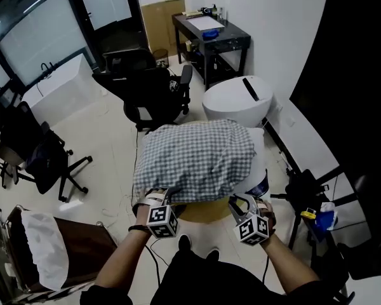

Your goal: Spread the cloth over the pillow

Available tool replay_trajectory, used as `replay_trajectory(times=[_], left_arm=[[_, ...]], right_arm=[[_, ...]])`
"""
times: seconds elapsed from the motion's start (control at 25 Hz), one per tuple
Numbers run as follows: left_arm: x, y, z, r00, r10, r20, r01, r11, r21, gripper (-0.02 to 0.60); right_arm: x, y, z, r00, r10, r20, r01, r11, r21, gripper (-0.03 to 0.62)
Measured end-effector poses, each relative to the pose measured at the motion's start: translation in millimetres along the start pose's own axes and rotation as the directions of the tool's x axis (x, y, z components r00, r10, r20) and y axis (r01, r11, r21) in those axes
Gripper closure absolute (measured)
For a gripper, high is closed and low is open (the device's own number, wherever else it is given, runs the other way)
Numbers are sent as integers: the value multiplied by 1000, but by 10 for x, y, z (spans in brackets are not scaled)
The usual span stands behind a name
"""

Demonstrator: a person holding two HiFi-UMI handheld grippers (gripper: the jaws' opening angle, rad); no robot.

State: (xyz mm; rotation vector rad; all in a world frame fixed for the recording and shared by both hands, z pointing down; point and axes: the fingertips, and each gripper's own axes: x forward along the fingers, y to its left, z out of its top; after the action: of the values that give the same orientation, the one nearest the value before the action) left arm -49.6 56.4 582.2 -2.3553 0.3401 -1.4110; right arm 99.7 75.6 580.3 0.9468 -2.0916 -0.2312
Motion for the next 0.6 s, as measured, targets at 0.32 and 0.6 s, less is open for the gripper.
replay_trajectory(times=[0.32,0.6], left_arm=[[429,220,983,991,-69,114,64,997,42,353],[824,685,879,991,-89,103,84,995,55,353]], right_arm=[[-202,-923,-523,994,-83,-70,90,989,115,461],[99,-1475,-854,994,-20,-104,48,959,279,461]])
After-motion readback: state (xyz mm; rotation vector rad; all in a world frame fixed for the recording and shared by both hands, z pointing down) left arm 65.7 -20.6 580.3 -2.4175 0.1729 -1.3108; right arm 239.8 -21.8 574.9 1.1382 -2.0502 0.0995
